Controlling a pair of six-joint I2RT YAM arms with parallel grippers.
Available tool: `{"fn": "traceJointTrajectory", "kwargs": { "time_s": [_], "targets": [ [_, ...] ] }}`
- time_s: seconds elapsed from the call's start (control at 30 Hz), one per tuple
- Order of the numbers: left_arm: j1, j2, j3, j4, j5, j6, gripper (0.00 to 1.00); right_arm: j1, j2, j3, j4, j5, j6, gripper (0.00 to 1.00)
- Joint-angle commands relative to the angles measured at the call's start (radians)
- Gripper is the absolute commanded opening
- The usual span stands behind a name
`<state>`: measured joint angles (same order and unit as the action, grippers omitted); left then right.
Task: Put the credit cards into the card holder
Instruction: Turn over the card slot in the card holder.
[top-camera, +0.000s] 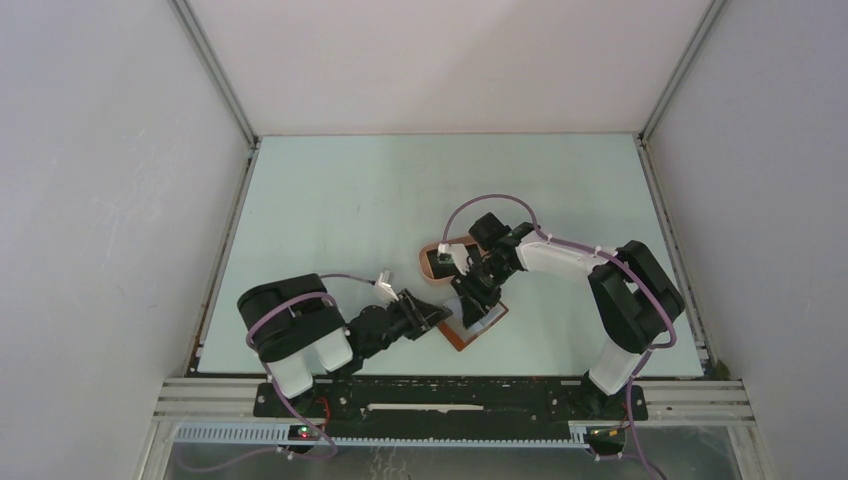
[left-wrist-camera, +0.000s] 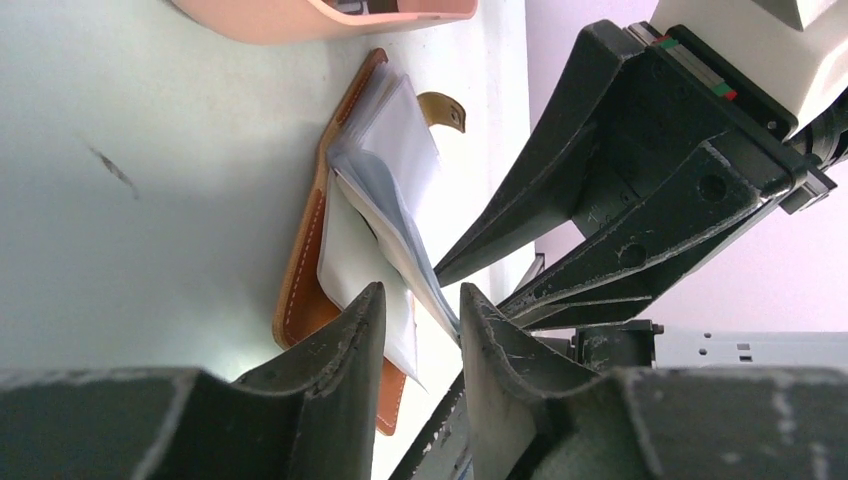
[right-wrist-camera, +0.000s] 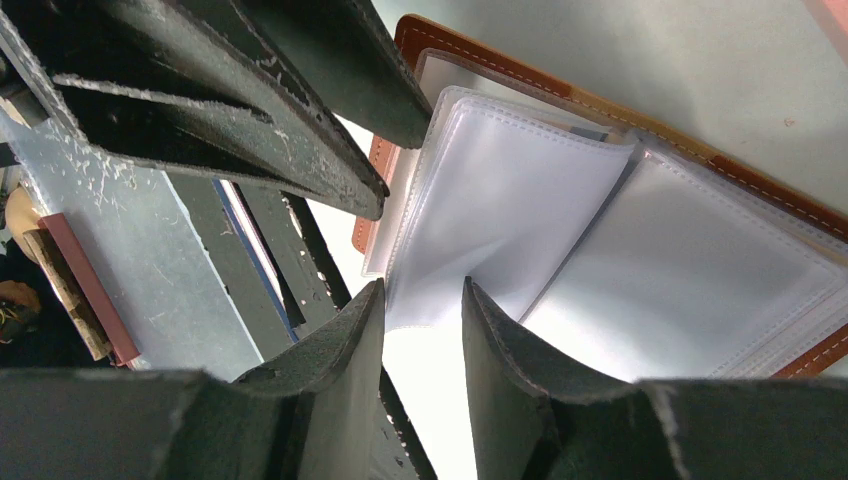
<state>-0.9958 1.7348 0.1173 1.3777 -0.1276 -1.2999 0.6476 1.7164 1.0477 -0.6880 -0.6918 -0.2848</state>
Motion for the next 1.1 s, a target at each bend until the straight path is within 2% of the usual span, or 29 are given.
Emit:
{"fn": "traceJointTrajectory", "kwargs": {
  "time_s": [0.0,0.23,1.07],
  "targets": [
    [0.019,-0.029,-0.026,0.034,-0.018,0.019,0.37,-0.009,-0.018,0.023,0.011,0.015,-0.002,0.41],
    [0.042,-0.02,-0.025,0.035,-0.012,0.013,0.34,-0.015,-0.023,0.023,0.012,0.015,0.0,0.4],
    [0.078,0.021,0.035,0.013,0.041,0.019,0.33,-0.023,-0.032,0.023,0.012,0.008,0.0,0.39]
  ]
}}
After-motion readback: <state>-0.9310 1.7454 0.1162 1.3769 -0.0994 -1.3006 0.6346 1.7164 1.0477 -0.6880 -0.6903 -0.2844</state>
